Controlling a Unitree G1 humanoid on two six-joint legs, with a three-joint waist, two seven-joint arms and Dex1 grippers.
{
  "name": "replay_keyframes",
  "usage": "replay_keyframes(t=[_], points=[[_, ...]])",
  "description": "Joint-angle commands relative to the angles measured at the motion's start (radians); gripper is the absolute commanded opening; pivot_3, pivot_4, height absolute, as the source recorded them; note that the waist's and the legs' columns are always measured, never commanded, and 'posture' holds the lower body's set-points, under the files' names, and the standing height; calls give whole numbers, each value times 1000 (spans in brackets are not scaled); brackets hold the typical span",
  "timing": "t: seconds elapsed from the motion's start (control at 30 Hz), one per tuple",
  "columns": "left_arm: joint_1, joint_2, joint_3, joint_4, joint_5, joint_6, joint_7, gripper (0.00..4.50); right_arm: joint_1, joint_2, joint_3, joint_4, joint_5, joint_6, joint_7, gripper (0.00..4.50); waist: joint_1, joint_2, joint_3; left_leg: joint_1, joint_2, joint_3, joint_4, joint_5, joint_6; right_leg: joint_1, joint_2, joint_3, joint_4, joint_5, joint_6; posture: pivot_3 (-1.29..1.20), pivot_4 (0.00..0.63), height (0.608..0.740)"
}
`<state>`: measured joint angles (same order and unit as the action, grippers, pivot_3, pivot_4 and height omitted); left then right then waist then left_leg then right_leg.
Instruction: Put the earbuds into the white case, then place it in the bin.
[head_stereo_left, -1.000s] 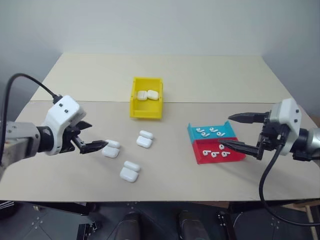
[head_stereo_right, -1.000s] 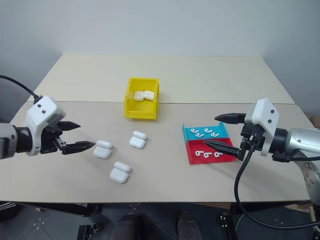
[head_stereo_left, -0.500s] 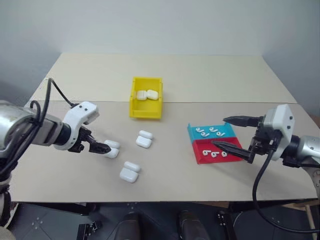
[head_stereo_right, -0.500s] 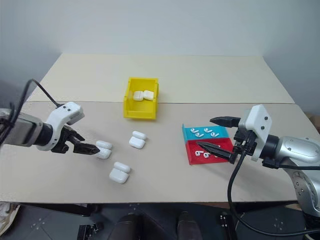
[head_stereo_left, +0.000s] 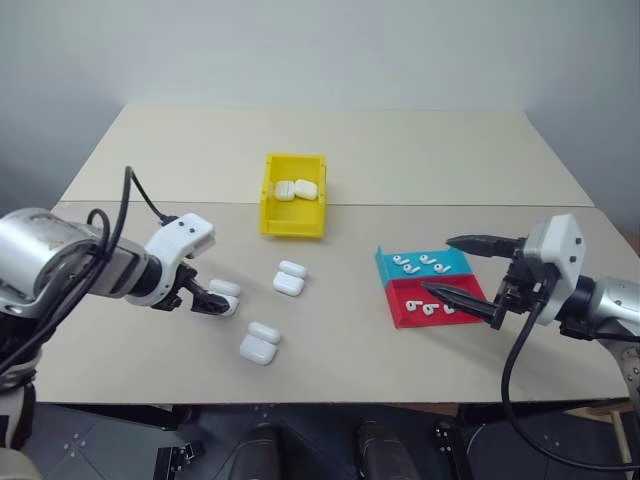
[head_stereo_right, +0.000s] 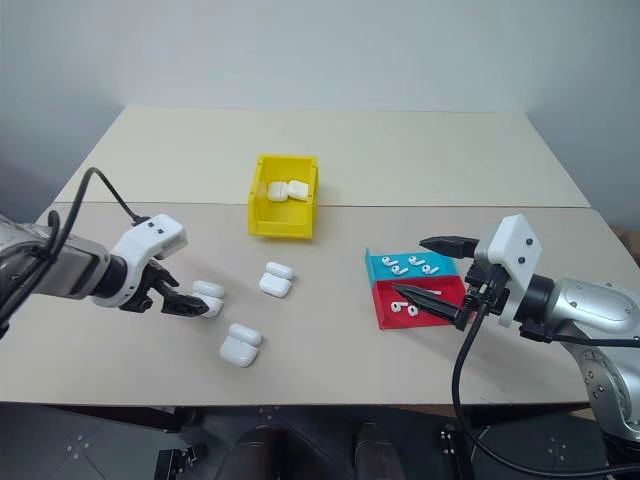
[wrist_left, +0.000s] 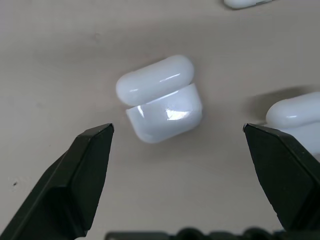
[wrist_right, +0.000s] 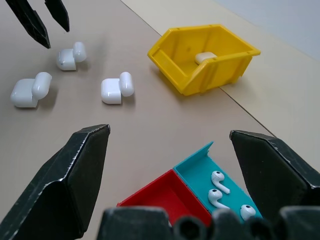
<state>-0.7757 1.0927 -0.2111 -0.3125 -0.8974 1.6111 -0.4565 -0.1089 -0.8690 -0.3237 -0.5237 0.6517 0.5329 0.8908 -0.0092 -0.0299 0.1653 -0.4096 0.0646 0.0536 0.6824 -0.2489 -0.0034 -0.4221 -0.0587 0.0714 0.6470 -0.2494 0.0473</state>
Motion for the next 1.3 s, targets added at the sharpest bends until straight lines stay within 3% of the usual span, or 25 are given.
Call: replay_keyframes(t=[0.03,0.37,0.7,1.0,1.17,1.3], points=[[-19,14,13,-4,-34,3,68,4500,-6,7,-9,-33,19,-10,-7,4480,-1,0,0,0,0,0,0,0,0,0,0,0,0,0,0,0,150,740],[-87,33,-86,64,-227,3,252,4500,-9,22,6,-49,16,-7,-25,4480,-1,0,0,0,0,0,0,0,0,0,0,0,0,0,0,0,150,740],[-130,-14,-147,217,-429,3,554,4500,-13,37,26,-65,15,-9,-50,4480,-1,0,0,0,0,-1,1,0,0,0,0,0,1,0,0,0,150,740],[-116,-67,-102,272,-607,3,805,4500,-45,54,57,-56,9,-14,-60,4480,-2,0,0,1,-1,-1,1,1,-1,1,-1,0,1,0,0,0,150,740],[-100,49,-56,207,-685,3,855,4500,-41,56,54,-47,11,-19,-54,4480,-6,0,0,0,0,-1,1,1,-1,0,-1,0,1,0,0,0,150,740],[-24,130,173,-8,-645,-110,695,4500,-40,62,53,-37,7,-28,-51,4480,-2,0,0,0,0,-1,0,3,-5,0,-1,-1,1,0,0,0,150,740]])
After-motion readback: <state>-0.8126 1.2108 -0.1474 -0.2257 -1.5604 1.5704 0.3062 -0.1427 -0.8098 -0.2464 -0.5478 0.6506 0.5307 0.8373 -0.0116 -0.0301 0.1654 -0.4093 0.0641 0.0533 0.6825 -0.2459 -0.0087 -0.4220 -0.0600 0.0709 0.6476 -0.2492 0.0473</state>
